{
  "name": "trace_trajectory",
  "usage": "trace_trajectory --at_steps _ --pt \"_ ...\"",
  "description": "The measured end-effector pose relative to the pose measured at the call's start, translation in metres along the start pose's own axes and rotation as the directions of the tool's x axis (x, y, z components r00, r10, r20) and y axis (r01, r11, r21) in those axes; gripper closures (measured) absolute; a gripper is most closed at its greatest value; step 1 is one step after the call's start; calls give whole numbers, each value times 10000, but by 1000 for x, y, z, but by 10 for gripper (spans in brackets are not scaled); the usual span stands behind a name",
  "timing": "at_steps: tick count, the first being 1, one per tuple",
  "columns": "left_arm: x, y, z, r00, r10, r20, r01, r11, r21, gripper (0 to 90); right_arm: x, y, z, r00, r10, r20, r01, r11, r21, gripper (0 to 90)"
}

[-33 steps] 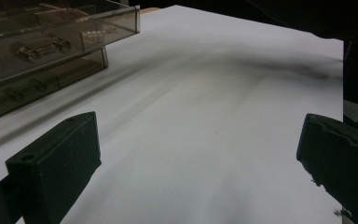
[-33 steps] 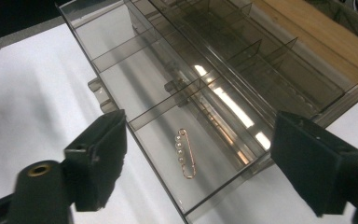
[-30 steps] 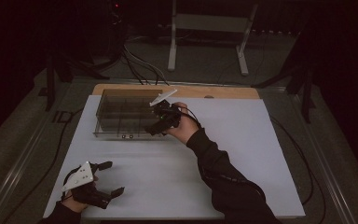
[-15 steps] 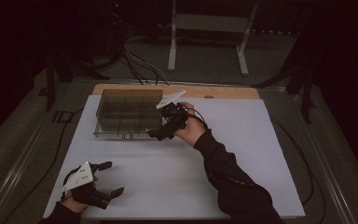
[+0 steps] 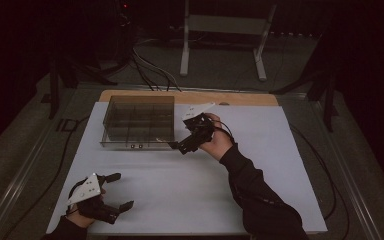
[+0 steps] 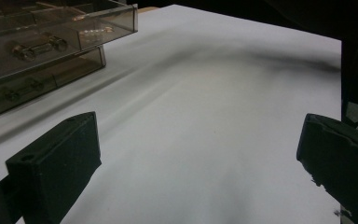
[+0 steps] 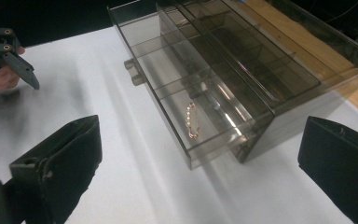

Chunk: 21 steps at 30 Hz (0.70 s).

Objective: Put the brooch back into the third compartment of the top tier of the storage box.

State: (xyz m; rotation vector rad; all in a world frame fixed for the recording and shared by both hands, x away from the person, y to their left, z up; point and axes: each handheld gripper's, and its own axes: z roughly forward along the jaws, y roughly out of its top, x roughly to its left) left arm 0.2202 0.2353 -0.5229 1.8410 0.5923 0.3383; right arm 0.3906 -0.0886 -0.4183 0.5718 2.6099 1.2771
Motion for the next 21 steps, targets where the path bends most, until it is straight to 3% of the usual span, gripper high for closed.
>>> trace_trajectory --at_steps 21 --pt "0 0 0 10000 4 4 -4 10000 -22 5 5 -49 -8 9998 190 -88 -191 9998 -51 0"
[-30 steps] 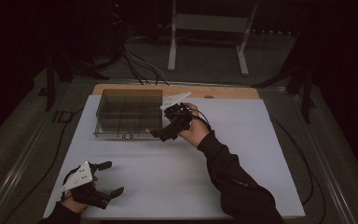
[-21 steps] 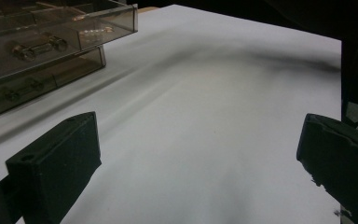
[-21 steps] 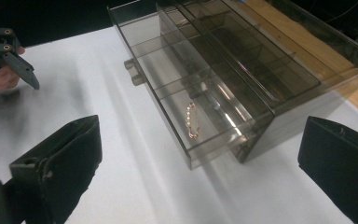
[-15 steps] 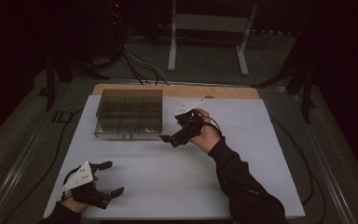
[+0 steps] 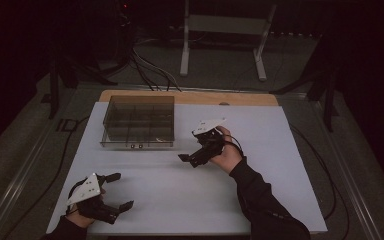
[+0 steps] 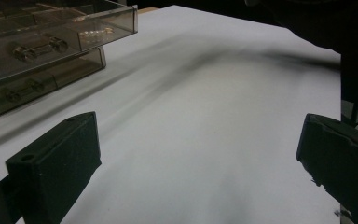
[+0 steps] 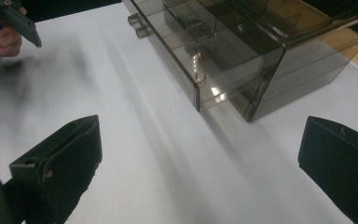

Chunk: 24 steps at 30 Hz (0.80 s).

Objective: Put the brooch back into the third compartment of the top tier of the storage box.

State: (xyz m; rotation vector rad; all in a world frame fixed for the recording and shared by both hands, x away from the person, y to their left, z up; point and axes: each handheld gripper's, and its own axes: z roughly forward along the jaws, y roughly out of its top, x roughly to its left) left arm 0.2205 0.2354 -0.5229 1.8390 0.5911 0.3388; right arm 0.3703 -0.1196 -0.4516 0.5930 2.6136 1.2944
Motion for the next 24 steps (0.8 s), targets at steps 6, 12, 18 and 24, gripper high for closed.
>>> trace_trajectory --at_steps 6,12,18,24 --pt "0 0 1 10000 -3 -1 3 10000 20 5 0 -22 -2 9996 275 4 -275 9994 -231 0" --pt "0 0 0 10000 6 11 -6 10000 -6 5 2 -41 -5 9990 433 95 -430 9987 -281 0" --pt "0 0 0 10000 28 23 -28 10000 19 5 4 -61 -7 9982 591 23 -590 9980 -227 0" --pt "0 0 0 10000 29 23 -29 10000 22 5 7 -77 -13 9977 673 73 -670 9974 -278 0"
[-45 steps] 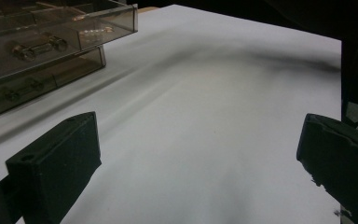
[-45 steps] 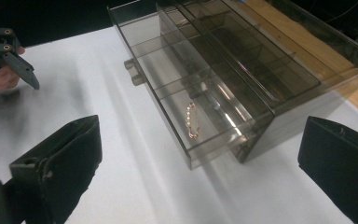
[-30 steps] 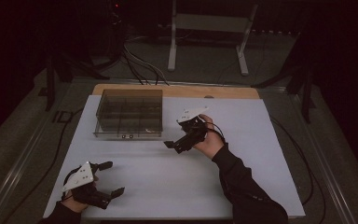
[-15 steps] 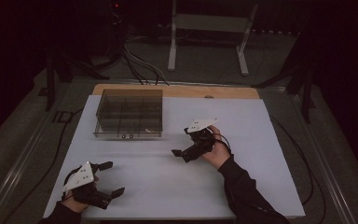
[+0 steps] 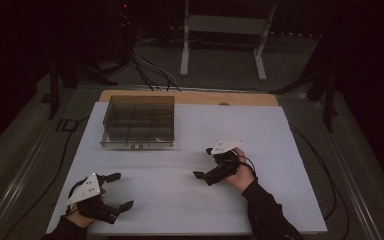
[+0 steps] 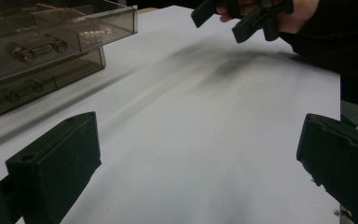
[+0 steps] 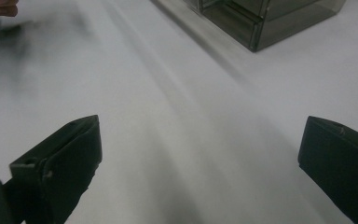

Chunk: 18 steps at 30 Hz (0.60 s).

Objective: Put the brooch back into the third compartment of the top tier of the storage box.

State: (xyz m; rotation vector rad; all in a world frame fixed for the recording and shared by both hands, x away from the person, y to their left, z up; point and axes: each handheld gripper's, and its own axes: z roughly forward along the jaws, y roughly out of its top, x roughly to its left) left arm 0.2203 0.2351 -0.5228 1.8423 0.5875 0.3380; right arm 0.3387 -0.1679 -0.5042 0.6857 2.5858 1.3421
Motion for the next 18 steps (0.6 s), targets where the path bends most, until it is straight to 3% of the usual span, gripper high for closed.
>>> trace_trajectory --at_steps 3,11,18 --pt "0 0 0 10000 12 9 -12 10000 -14 5 2 -7 -5 9999 -90 109 90 10000 -3 0" --pt "0 0 0 10000 -17 11 17 10000 -13 6 2 -24 -18 9997 191 120 -190 9998 -62 0" --pt "0 0 0 10000 25 2 -25 10000 33 5 1 -42 -39 9981 469 412 -461 9987 -204 0"
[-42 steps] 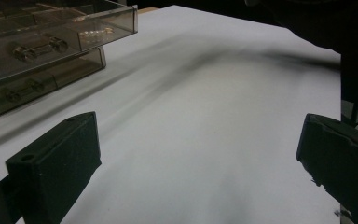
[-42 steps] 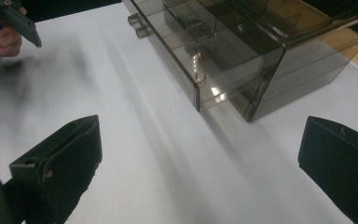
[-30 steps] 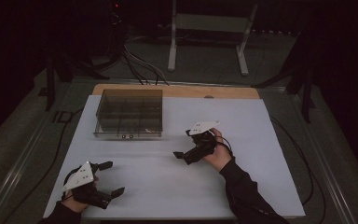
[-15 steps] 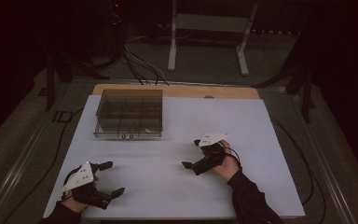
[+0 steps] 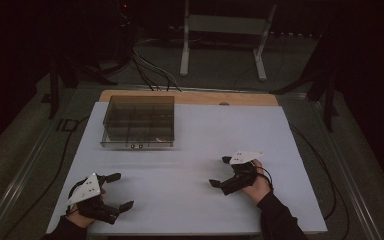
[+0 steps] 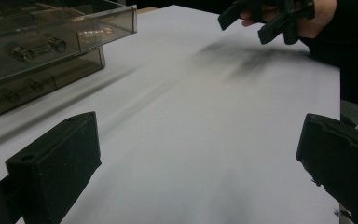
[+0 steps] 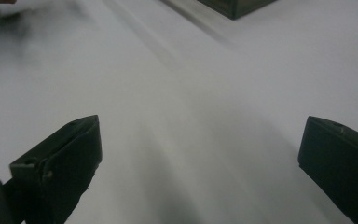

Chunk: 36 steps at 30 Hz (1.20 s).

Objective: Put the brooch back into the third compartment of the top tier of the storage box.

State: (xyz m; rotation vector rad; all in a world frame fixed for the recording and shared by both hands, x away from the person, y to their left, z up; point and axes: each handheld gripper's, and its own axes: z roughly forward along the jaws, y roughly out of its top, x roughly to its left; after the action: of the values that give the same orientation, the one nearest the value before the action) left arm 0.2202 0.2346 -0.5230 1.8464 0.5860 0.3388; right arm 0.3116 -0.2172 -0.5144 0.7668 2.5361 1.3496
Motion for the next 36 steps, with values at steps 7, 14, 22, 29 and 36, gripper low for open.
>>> trace_trajectory --at_steps 7,14,22,29,36 --pt "0 0 0 10000 9 -10 -9 10000 7 6 -2 -15 -17 9992 184 343 -188 9998 112 0" --pt "1 0 0 10000 -84 11 84 10000 -39 5 -8 -34 -44 9943 617 872 -612 9981 -79 0" --pt "0 1 -1 10000 -49 -52 49 9999 -116 5 -12 -53 -64 9880 1031 1147 -1028 9947 -87 0" --pt "0 0 1 10000 -56 23 56 10000 -35 5 -17 -68 -77 9801 1229 1561 -1219 9924 -154 0" --pt "0 -1 1 10000 -60 -21 60 10000 -12 5 -23 -71 -81 9770 1209 1759 -1204 9926 -132 0"
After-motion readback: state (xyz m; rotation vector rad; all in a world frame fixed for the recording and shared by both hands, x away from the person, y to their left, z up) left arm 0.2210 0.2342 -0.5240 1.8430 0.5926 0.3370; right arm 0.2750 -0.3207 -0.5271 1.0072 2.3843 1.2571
